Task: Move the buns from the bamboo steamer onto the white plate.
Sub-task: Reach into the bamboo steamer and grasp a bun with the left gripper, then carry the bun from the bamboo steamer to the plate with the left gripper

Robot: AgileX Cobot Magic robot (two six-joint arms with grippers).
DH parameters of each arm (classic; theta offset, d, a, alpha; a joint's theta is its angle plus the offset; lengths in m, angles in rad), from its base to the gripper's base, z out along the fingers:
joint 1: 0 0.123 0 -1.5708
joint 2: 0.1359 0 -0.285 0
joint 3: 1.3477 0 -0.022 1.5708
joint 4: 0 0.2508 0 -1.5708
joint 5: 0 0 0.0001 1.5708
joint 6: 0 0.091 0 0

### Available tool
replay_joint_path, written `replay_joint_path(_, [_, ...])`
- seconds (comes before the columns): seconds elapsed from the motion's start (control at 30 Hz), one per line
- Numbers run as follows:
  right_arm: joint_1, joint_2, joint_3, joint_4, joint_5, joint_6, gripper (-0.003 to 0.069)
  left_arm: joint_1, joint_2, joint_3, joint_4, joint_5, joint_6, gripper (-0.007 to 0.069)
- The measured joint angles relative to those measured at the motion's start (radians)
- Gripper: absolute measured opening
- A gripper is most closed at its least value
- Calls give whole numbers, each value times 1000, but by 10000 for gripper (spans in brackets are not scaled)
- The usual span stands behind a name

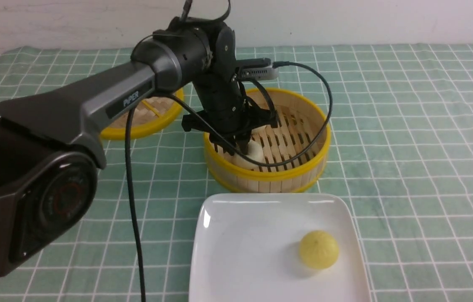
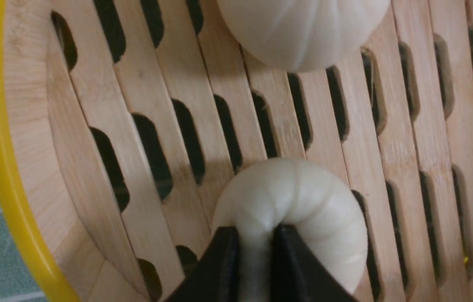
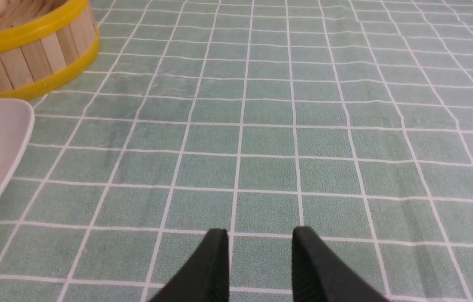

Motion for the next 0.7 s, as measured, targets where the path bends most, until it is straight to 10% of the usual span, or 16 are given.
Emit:
replay_joint_path(0.37, [0, 0, 0, 0, 0, 0, 240, -1, -209, -136, -52, 178, 109, 27])
replay_joint_path(0.7, [0, 0, 0, 0, 0, 0, 240, -126, -282, 195, -90, 187, 150, 28])
